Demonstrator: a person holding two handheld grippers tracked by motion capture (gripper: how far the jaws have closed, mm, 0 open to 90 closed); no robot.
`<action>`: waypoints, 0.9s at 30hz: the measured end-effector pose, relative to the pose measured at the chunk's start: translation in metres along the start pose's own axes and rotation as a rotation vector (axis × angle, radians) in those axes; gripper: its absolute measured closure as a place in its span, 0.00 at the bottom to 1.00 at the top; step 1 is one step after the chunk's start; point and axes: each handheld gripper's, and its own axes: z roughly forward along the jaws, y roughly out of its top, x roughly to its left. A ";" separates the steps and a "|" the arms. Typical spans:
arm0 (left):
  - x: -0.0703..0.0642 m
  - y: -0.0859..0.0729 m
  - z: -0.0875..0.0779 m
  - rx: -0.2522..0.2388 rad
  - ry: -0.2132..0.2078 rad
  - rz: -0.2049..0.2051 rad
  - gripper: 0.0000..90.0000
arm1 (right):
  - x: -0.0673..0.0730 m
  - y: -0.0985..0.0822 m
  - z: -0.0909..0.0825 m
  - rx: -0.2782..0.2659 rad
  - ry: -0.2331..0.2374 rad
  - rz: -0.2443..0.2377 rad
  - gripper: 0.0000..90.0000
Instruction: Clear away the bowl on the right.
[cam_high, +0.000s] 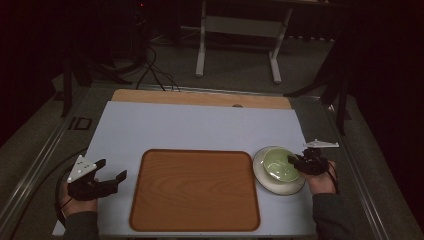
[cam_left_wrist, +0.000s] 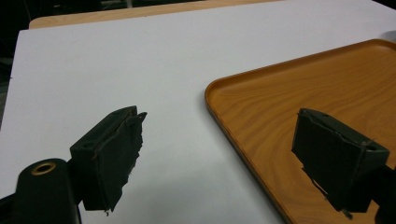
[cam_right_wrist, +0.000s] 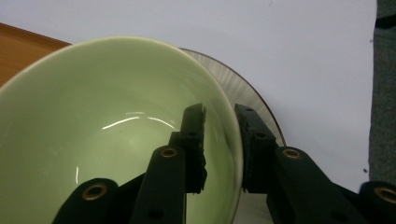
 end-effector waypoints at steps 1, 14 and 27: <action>0.000 0.000 0.000 -0.002 0.001 0.000 0.18 | 0.000 -0.001 0.001 0.007 0.000 0.004 0.83; 0.000 0.000 0.000 -0.001 0.003 -0.002 0.18 | -0.003 -0.002 0.007 0.074 0.022 0.071 0.90; 0.001 0.000 0.000 -0.001 0.005 -0.007 0.18 | -0.006 -0.004 0.006 0.061 0.055 0.144 0.93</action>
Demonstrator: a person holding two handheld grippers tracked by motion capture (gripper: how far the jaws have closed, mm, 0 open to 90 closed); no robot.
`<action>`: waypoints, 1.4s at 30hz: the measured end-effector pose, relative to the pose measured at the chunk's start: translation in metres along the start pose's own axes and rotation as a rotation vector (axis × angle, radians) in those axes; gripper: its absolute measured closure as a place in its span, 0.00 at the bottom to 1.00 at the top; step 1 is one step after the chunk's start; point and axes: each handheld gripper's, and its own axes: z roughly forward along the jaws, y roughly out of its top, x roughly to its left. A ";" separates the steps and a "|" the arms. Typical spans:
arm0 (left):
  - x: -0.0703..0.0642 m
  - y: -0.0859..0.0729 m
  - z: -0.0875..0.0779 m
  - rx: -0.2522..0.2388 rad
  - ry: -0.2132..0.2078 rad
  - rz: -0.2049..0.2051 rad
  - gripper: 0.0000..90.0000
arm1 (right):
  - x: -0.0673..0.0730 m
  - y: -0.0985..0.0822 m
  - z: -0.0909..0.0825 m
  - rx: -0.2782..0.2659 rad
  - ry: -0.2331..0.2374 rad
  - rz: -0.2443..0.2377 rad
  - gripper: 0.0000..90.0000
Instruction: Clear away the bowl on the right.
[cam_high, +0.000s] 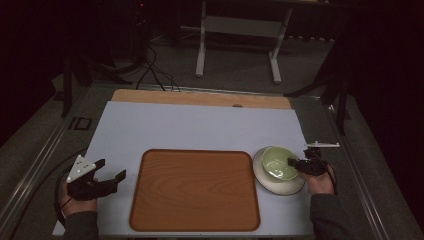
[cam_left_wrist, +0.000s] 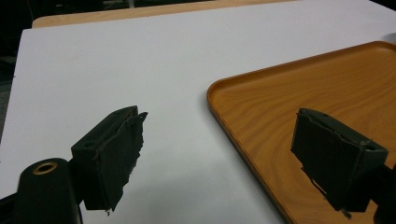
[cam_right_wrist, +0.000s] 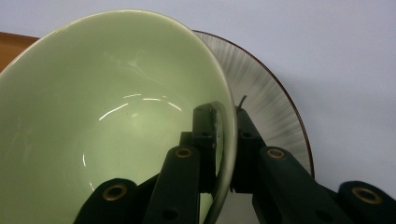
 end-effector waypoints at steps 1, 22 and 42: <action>0.000 0.000 0.000 0.000 0.000 0.001 0.18 | 0.000 0.000 -0.001 -0.002 0.001 -0.001 0.93; 0.000 0.000 0.000 -0.001 0.003 -0.001 0.18 | 0.009 0.007 -0.011 -0.041 -0.013 -0.051 0.92; 0.001 0.000 0.000 0.000 0.008 -0.006 0.18 | 0.022 0.023 -0.026 -0.079 -0.009 -0.091 0.92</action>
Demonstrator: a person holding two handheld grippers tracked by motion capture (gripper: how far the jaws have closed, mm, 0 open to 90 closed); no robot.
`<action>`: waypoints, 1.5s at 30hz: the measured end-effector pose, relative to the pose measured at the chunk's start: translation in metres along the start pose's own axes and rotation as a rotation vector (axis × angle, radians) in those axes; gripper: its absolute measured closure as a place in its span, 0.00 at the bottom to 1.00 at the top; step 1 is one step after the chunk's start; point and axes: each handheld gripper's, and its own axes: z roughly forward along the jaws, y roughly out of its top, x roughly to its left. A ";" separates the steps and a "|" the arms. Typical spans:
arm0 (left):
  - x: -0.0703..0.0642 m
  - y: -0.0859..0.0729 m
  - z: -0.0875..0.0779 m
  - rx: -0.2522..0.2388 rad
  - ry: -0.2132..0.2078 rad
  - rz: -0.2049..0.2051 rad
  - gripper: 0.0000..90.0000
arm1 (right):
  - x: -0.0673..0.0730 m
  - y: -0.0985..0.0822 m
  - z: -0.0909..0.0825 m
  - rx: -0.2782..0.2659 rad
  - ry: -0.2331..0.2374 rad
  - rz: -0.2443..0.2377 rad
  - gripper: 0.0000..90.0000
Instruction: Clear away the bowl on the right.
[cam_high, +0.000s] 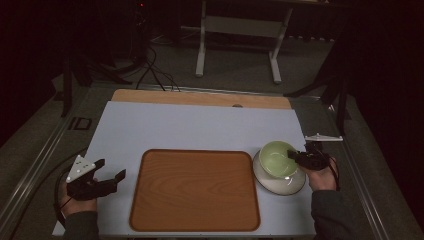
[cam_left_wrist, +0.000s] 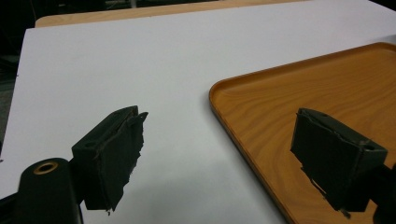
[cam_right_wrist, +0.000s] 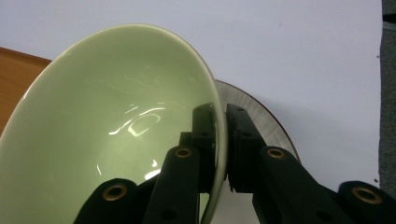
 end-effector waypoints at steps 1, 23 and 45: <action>0.000 0.000 0.000 0.000 0.000 0.000 0.18 | 0.001 0.001 0.000 -0.001 0.001 -0.003 0.92; 0.000 0.000 0.000 -0.003 0.002 -0.004 0.18 | 0.032 0.023 0.003 -0.029 0.053 -0.070 0.92; 0.001 0.000 -0.001 -0.007 0.004 -0.005 0.19 | 0.071 0.018 0.015 0.006 0.109 -0.153 0.92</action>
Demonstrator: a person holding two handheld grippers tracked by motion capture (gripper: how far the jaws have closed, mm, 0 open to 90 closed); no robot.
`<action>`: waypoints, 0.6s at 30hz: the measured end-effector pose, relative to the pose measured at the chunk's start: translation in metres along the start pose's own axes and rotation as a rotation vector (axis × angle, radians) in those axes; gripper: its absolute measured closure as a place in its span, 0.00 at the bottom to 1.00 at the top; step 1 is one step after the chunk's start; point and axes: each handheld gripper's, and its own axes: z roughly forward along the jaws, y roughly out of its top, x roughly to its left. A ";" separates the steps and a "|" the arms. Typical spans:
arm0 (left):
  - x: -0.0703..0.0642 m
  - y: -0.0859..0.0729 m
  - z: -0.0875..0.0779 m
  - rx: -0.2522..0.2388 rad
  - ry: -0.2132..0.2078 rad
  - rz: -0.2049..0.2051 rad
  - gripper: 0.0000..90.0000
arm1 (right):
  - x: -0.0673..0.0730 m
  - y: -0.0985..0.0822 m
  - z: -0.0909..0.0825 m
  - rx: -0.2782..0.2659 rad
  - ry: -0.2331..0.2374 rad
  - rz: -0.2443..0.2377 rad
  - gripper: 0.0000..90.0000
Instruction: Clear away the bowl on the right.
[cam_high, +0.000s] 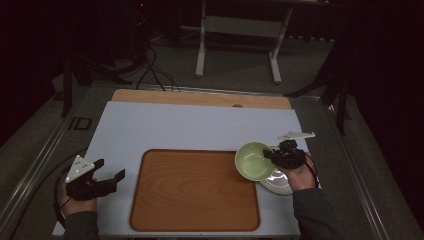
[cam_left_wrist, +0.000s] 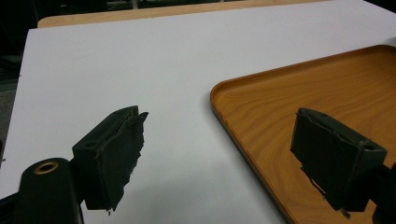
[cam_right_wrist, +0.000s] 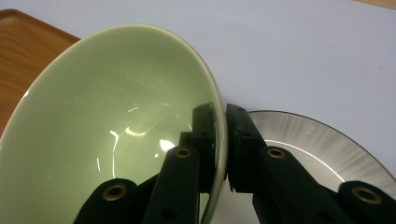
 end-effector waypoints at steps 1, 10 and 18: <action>0.000 0.000 0.000 0.000 0.000 0.000 0.19 | 0.001 0.000 0.000 0.001 0.002 -0.004 0.92; 0.000 0.000 0.000 0.000 -0.001 0.001 0.19 | 0.010 0.003 0.003 0.005 0.013 -0.027 0.92; 0.000 0.000 0.000 -0.006 -0.004 0.000 0.19 | 0.019 0.007 0.008 0.007 0.025 -0.042 0.92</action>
